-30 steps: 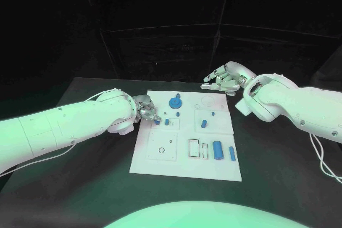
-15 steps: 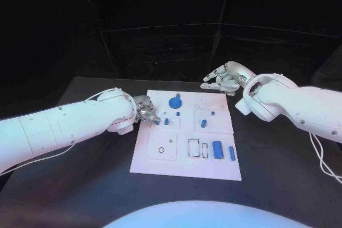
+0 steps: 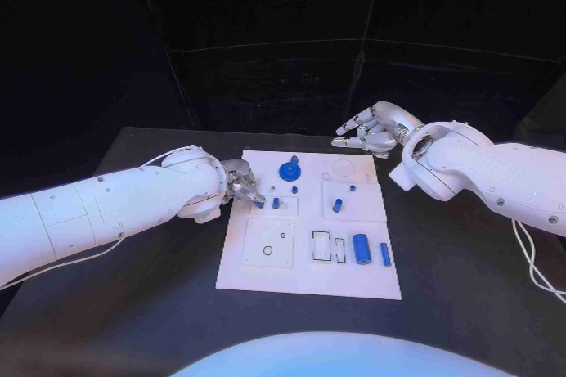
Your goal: Assemble the parts on the task board
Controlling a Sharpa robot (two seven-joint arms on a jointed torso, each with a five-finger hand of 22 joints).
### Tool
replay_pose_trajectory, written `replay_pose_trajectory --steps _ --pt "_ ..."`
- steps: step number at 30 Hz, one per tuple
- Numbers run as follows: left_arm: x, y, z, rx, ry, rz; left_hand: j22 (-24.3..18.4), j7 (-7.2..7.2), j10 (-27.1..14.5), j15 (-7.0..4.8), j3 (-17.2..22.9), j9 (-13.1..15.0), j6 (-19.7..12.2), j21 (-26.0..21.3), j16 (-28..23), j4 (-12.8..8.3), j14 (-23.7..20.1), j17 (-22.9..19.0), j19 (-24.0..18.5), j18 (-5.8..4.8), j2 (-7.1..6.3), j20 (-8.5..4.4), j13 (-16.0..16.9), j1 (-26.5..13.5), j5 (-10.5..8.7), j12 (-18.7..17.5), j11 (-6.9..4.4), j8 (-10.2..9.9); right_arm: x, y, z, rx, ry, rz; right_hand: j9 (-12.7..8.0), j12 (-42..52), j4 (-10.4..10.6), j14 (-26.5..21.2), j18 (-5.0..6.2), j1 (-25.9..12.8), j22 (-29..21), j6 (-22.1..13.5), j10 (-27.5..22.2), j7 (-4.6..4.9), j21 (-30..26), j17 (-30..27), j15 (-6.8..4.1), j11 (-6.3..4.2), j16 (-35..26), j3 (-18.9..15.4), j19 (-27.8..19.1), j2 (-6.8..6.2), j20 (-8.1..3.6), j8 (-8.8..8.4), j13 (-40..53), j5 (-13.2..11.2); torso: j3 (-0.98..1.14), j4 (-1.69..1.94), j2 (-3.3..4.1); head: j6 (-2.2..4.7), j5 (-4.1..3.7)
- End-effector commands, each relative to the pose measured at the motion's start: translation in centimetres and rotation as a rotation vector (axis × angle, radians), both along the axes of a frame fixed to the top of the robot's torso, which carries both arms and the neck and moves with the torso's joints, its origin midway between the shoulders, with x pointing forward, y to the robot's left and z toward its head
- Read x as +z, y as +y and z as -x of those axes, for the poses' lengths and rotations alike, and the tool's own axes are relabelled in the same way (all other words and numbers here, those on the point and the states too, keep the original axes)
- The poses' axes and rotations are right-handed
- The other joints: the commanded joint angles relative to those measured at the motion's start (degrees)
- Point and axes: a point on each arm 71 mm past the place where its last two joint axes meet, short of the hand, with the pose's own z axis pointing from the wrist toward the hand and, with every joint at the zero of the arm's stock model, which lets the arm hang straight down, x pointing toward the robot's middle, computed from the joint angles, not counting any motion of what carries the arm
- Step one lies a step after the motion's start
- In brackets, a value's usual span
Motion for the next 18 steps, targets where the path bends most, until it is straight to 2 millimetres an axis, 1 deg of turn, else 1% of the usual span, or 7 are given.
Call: replay_pose_trajectory --steps 1,4,8,10,13,18 --pt "-0.24 -0.09 0.05 -0.011 0.010 -0.009 0.18 -0.88 0.60 -0.71 4.97 0.08 1.45 0.39 0.18 -4.33 6.03 15.10 0.20 -0.05 -0.38 -0.25 0.23 -1.85 -0.36 0.16 -0.28 0.40 0.17 0.16 0.00 0.010 -0.007 0.000 0.09 0.03 -0.22 2.63 0.59 0.16 -0.03 -0.32 -0.31 0.05 -0.35 0.34 0.17 -0.18 -0.30 -0.06 -0.29 0.36 0.07 0.33 -0.12 0.29 0.00 0.00 0.06 -0.02 -0.06" --pt "-0.29 -0.10 -0.05 -0.011 0.015 -0.011 0.09 -1.16 0.67 -0.90 3.97 0.12 1.88 0.25 0.18 -3.18 6.03 15.10 0.16 -0.02 -0.75 -0.44 0.35 -3.36 -0.69 0.27 -0.51 0.57 0.18 0.17 -0.01 0.010 -0.009 -0.001 0.09 -0.06 -0.21 2.60 0.62 0.15 -0.17 -0.32 -0.38 0.05 -0.42 0.20 0.17 -0.18 -0.39 -0.07 -0.35 0.37 0.07 0.33 -0.22 0.29 0.03 -0.01 0.04 -0.11 0.01" --pt "-0.36 -0.12 -0.15 -0.011 0.020 -0.015 0.21 -1.33 0.71 -1.05 2.87 0.14 2.24 0.30 0.18 -2.35 6.03 15.10 0.20 -0.05 -1.26 -0.59 0.51 -4.47 -0.79 0.39 -0.65 0.70 0.18 0.18 -0.01 0.010 -0.009 -0.001 0.09 -0.07 -0.21 2.60 0.62 0.15 -0.18 -0.32 -0.39 0.05 -0.42 0.18 0.17 -0.18 -0.40 -0.07 -0.35 0.37 0.07 0.33 -0.24 0.29 0.04 -0.01 0.04 -0.17 0.00" --pt "-0.40 -0.12 -0.20 -0.011 0.023 -0.018 0.32 -1.47 0.75 -1.15 1.76 0.19 2.66 0.35 0.18 -1.74 6.03 15.10 0.25 -0.07 -1.84 -0.69 0.65 -5.39 -0.80 0.51 -0.76 0.89 0.19 0.19 -0.01 0.011 -0.010 -0.001 0.09 -0.07 -0.21 2.60 0.62 0.15 -0.18 -0.32 -0.39 0.05 -0.42 0.18 0.17 -0.18 -0.40 -0.07 -0.35 0.37 0.07 0.33 -0.24 0.29 0.03 -0.02 0.03 -0.21 -0.01" --pt "-0.44 -0.11 -0.25 -0.010 0.026 -0.021 0.58 -1.66 0.87 -1.29 0.72 0.30 3.09 0.53 0.18 -1.34 6.03 15.10 0.35 -0.12 -2.42 -0.81 0.99 -6.04 -0.73 0.75 -0.91 1.19 0.19 0.19 -0.01 0.011 -0.010 -0.001 0.09 -0.07 -0.21 2.60 0.62 0.15 -0.18 -0.32 -0.39 0.05 -0.42 0.18 0.17 -0.18 -0.40 -0.07 -0.35 0.37 0.07 0.33 -0.24 0.29 0.03 -0.02 0.03 -0.28 -0.04" --pt "-0.47 -0.13 -0.32 -0.008 0.028 -0.024 1.09 -1.89 1.12 -1.47 -0.60 0.51 3.59 0.91 0.18 -0.66 6.03 15.10 0.56 -0.23 -2.86 -0.99 1.56 -6.93 -0.65 1.15 -1.11 1.66 0.18 0.19 -0.01 0.011 -0.010 -0.001 0.09 -0.09 -0.20 2.59 0.63 0.13 -0.22 -0.33 -0.41 0.06 -0.44 0.15 0.17 -0.17 -0.43 -0.09 -0.37 0.37 0.07 0.33 -0.26 0.29 0.02 0.00 0.02 -0.32 -0.08"
